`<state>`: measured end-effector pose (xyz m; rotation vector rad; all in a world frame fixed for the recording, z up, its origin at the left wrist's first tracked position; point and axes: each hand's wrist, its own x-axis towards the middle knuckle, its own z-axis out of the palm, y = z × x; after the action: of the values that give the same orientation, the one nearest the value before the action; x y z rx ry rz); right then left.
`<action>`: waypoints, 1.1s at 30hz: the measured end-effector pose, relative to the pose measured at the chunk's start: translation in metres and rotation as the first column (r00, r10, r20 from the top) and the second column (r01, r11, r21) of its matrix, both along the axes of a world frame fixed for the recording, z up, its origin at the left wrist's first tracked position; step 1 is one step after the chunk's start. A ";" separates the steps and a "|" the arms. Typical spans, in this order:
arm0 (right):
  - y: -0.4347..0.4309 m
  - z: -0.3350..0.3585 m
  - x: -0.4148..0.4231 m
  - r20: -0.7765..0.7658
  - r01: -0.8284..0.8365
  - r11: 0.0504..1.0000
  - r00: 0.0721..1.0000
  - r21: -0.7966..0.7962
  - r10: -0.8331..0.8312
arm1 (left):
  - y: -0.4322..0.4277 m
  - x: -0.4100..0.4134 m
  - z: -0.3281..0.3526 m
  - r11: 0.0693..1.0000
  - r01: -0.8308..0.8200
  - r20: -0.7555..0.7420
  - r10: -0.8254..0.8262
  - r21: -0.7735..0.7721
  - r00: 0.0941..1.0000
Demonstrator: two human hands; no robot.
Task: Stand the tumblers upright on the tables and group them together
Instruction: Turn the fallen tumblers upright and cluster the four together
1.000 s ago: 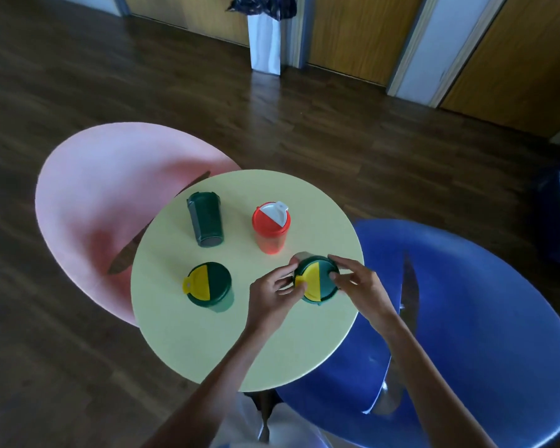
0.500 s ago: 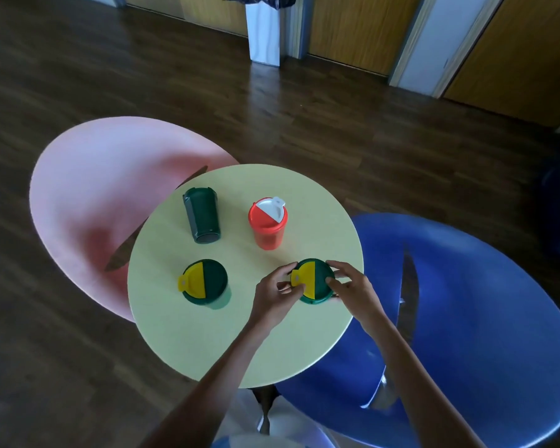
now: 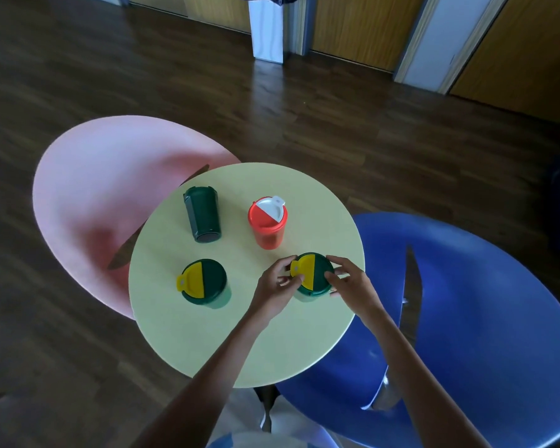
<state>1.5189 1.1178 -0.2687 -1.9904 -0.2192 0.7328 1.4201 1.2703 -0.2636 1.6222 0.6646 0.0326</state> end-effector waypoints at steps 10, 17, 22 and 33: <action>0.022 0.031 0.008 0.289 0.033 0.999 0.956 0.024 -0.039 | 0.028 -0.017 0.039 0.973 -0.168 0.046 0.163 0.159 0.986; 0.111 0.088 0.014 0.368 -0.182 0.960 0.925 0.212 0.094 | 0.126 -0.043 0.072 0.943 -0.314 0.115 0.303 0.105 0.946; 0.191 0.087 0.015 0.289 -0.330 0.933 0.916 0.146 0.279 | 0.196 -0.055 0.043 0.946 -0.273 -0.123 0.296 0.172 0.947; 0.324 0.007 0.052 -0.119 -0.291 0.940 0.955 -0.180 0.273 | 0.271 -0.008 -0.020 0.948 -0.261 -0.326 0.193 -0.180 0.925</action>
<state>1.5706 1.4423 -0.2622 -2.1291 -0.3975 1.0637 1.4122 1.5416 -0.2834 1.3390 1.0584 -0.1206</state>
